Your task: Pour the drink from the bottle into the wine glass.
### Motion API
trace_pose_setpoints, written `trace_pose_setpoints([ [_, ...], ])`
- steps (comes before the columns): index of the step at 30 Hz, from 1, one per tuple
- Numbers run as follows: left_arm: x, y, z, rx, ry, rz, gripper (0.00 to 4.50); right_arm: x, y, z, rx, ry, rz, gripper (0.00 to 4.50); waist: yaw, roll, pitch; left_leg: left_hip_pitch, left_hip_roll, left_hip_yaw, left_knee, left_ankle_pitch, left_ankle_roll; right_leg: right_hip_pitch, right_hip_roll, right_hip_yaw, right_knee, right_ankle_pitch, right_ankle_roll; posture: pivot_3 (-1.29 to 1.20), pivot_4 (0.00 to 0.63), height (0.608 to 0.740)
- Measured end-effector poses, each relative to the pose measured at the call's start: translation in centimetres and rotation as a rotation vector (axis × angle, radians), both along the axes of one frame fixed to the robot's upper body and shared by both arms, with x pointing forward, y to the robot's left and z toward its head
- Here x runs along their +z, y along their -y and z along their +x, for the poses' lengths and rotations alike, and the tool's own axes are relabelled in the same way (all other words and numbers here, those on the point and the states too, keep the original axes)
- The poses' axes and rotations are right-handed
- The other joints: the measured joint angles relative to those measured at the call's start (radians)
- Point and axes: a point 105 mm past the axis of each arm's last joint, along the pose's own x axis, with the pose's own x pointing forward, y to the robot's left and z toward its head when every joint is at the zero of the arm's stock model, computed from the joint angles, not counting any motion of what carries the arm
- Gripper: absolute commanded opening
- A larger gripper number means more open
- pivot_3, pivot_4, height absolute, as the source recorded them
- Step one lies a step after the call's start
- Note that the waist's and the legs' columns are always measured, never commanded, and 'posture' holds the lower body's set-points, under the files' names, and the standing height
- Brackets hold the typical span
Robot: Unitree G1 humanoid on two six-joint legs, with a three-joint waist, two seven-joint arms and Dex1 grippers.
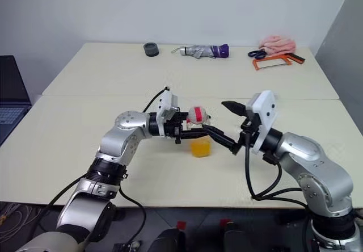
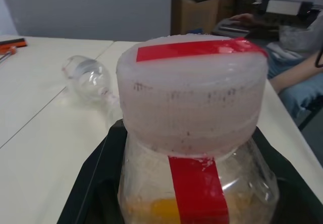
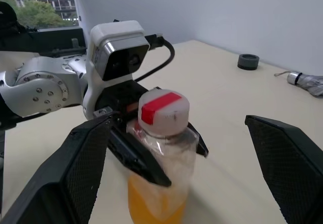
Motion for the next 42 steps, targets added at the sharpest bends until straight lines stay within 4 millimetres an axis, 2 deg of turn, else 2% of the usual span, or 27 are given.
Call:
trace_pose_setpoints([
  [4,-0.1,0.2,-0.3,-0.026,0.038,0.015,2.17,-0.1,-1.2,0.3,0.006,0.006,-0.031,4.5,0.001,0.0,0.0,0.0,0.0,0.0,0.0,0.0,0.0,0.0,0.0,0.0,0.0,0.0,0.0,0.0,0.15,0.74],
  [9,-0.3,0.3,-0.2,-0.031,0.054,0.017,2.17,-0.6,-1.8,1.4,-0.016,-0.001,-0.051,4.5,0.002,0.0,0.0,0.0,0.0,-0.001,0.0,0.0,0.0,0.0,0.0,0.0,0.0,0.0,0.0,0.0,0.15,0.74],
  [15,-0.8,0.2,-0.2,-0.04,0.051,0.03,2.17,-0.6,-2.7,1.7,-0.003,0.007,-0.06,4.5,0.002,0.0,0.0,0.0,0.0,-0.001,0.0,0.0,0.0,0.0,0.0,0.0,0.0,0.0,0.0,0.0,0.15,0.74],
  [20,-0.8,0.3,-0.3,-0.044,0.046,0.029,2.17,-0.5,-2.8,2.2,-0.013,0.014,-0.064,4.5,0.002,0.0,0.0,0.0,0.0,-0.001,0.0,0.0,0.0,0.0,0.0,0.0,0.0,0.0,0.0,0.0,0.15,0.74],
  [36,-1.4,0.0,-0.4,-0.073,0.01,0.035,1.99,-1.2,-3.4,2.0,0.036,-0.043,-0.065,4.5,0.002,0.0,0.0,0.0,0.0,-0.001,0.0,0.0,0.0,0.0,0.0,0.0,0.0,0.0,0.0,0.0,0.15,0.74],
  [39,-1.3,0.0,-0.4,-0.074,0.011,0.036,1.96,-1.2,-3.5,2.1,0.038,-0.049,-0.057,3.86,0.001,0.0,0.0,-0.001,0.0,-0.001,0.0,0.0,0.0,0.0,0.0,0.0,0.0,0.0,0.0,0.0,0.15,0.74],
  [42,-1.3,0.0,-0.4,-0.073,0.01,0.037,1.95,-1.3,-3.5,2.1,0.038,-0.052,-0.058,2.8,0.001,0.0,0.0,-0.001,0.0,-0.001,0.0,0.0,0.0,0.0,0.0,0.0,0.0,0.0,0.0,0.0,0.15,0.74],
])
